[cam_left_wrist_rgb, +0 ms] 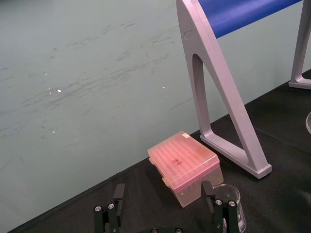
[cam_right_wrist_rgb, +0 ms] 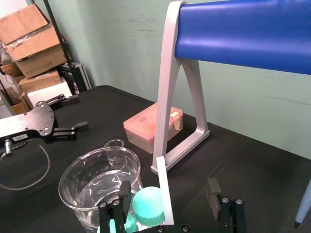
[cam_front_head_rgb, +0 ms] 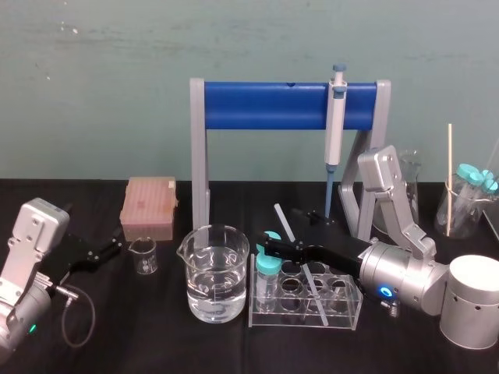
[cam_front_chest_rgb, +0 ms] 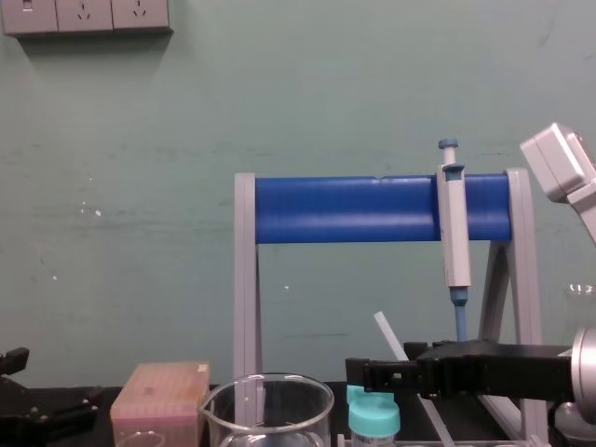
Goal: Pick up the stirring rod with one hand, then place it down.
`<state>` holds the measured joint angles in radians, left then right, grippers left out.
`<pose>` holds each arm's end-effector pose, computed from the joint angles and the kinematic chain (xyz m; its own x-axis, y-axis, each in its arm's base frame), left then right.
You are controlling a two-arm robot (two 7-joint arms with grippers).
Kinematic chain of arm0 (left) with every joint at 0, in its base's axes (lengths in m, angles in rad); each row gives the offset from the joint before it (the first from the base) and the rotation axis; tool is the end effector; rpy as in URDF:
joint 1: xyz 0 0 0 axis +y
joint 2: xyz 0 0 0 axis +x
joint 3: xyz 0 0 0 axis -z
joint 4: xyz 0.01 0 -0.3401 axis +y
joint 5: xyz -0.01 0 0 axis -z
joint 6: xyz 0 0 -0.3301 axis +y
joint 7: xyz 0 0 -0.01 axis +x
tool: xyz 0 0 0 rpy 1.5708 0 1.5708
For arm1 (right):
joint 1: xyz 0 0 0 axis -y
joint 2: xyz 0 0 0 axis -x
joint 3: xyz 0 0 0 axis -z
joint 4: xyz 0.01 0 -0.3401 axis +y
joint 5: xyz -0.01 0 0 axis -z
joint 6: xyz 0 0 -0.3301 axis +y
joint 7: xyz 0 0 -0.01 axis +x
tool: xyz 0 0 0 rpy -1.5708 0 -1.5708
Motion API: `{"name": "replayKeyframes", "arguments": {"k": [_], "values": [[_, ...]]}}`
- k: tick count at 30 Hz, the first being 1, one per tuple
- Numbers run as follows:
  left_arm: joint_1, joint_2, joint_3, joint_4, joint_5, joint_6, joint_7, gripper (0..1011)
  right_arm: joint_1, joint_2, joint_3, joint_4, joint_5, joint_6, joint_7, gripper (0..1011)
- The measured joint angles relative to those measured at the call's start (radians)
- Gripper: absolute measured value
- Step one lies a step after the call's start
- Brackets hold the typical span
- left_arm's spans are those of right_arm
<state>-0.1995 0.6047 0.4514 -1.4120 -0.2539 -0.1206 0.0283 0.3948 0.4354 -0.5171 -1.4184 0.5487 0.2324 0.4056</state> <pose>0.3864 0.1055 -0.3468 0.2923 0.8803 0.3737 -0.9552 0.2874 0.0702 0.4440 -0.0150 -0.2895 0.7049 -0.7050 -0.0782 0.6811 0.7035 -0.2031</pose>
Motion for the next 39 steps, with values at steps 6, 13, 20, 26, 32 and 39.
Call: {"name": "replayKeyframes", "arguments": {"k": [6,13,20,26,32,39], "values": [[0.0,0.0,0.0,0.0,0.0,0.0,0.0,1000,0.0,0.0,0.0,0.0,0.001,0.001,0.0,883],[0.0,0.0,0.0,0.0,0.0,0.0,0.0,1000,0.0,0.001,-0.001,-0.001,0.002,0.002,0.0,707],[0.0,0.0,0.0,0.0,0.0,0.0,0.0,1000,0.0,0.001,-0.001,-0.001,0.004,0.003,0.0,463],[0.0,0.0,0.0,0.0,0.0,0.0,0.0,1000,0.0,0.001,-0.001,-0.002,0.004,0.003,0.0,262],[0.0,0.0,0.0,0.0,0.0,0.0,0.0,1000,0.0,0.001,-0.001,-0.002,0.005,0.003,0.0,93],[0.0,0.0,0.0,0.0,0.0,0.0,0.0,1000,0.0,0.001,-0.001,-0.002,0.005,0.003,0.0,70]]}}
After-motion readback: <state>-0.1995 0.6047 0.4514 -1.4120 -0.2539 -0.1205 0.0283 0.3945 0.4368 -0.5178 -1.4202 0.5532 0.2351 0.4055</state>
